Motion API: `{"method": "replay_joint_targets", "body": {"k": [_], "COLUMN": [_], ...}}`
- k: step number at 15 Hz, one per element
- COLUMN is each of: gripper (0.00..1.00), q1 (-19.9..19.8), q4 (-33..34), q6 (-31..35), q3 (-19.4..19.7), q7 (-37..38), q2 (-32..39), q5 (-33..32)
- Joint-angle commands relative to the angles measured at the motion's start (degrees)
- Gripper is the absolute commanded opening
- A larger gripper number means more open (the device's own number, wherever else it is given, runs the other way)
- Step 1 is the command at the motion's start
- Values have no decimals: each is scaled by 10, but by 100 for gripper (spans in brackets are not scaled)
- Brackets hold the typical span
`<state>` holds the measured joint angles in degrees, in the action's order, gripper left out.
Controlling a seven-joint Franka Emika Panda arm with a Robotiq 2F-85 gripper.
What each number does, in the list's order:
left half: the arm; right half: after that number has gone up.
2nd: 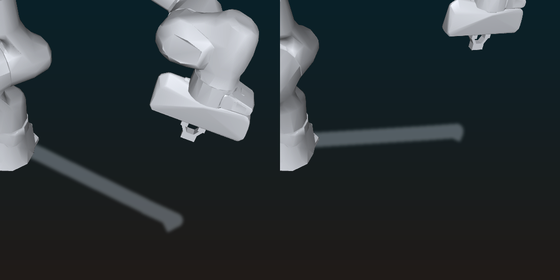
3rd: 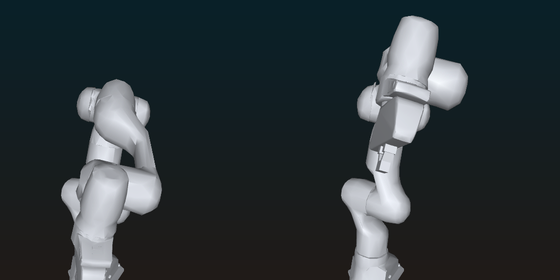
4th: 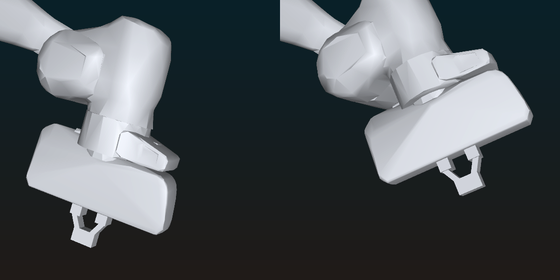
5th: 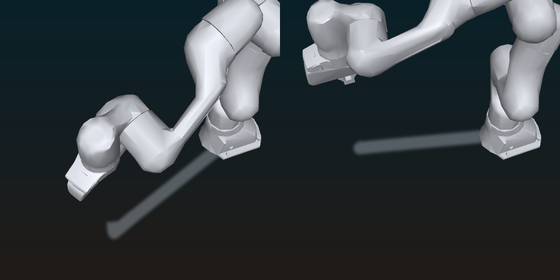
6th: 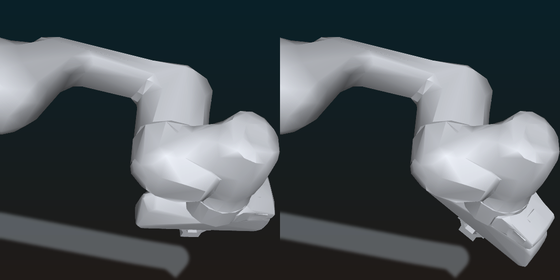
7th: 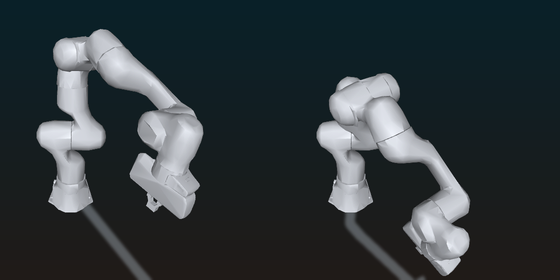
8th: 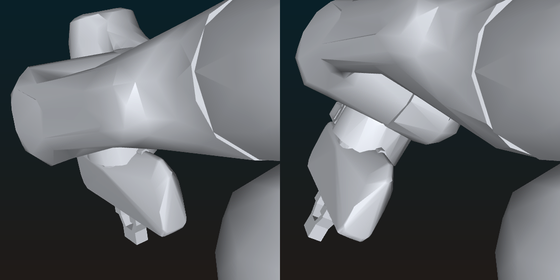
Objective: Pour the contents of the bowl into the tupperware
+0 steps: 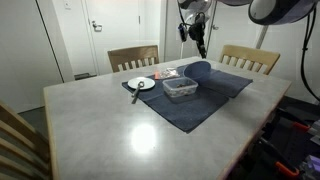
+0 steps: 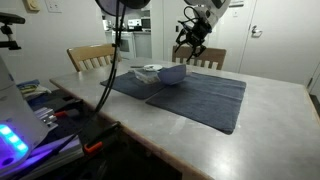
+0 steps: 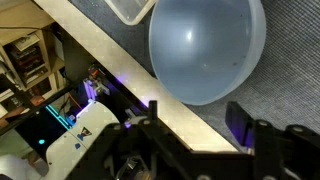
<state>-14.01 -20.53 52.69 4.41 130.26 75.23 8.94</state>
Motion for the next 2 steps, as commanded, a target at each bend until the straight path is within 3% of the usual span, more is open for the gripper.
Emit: {"method": "replay_joint_targets", "body": {"k": [1,2], "gripper": [99,100], "q1": [-4,-4], "q4": [-17,-17], "q6": [-15,-12], "q3": [-7,-6], "q7": [17,16], "q2": [-40,-48], "q5": [-4,-5]}}
